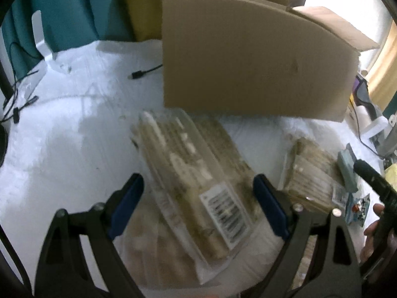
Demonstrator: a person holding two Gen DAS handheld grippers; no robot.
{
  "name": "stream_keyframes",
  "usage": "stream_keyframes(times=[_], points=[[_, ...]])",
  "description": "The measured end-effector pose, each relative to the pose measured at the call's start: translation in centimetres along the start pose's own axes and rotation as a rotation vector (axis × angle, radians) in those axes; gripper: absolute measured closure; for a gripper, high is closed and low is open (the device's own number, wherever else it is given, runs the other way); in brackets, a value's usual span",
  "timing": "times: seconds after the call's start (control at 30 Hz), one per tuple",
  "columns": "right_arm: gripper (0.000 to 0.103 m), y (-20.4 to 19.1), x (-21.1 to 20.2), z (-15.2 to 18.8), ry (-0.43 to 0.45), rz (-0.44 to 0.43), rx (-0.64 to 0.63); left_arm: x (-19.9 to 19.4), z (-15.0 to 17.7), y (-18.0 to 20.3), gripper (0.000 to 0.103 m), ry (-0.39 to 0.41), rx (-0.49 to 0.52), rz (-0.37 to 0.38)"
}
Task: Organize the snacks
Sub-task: 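Grasp clear biscuit bag with left tool while right tool grasps blue-white box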
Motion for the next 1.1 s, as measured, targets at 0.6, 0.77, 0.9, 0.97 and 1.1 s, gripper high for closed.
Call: stream_keyframes(times=[0.6, 0.77, 0.9, 0.97, 1.1], points=[[0.012, -0.9, 3.2, -1.6, 0.043, 0.189, 0.074, 1.5, -1.6, 0.9, 0.054, -0.014, 0.067, 0.166], [0.063, 0.4, 2.1, -1.2, 0.064, 0.212, 0.059, -0.2, -0.9, 1.6, 0.063, 0.029, 0.085, 0.196], [0.066, 1.8, 1.0, -1.0, 0.049, 0.185, 0.077, -1.7, -0.2, 2.4, 0.07, 0.072, 0.128, 0.192], [0.066, 2.4, 0.4, -0.8, 0.044, 0.164, 0.113, -2.6, 0.1, 2.5, 0.07, 0.097, 0.138, 0.185], [0.051, 3.3, -0.8, -0.2, 0.033, 0.141, 0.175, -4.1, 0.4, 2.8, 0.072, 0.141, 0.137, 0.174]])
Point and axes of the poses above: each gripper's, at about its wrist camera, not at the fingertips, and x roughly the way its jaws point, y to its right, z to its underside, the point moved 2 cm from there along x, roughly the way its jaws point, and after that the axes turned 13 degrees about x, right-handed, at the moved point
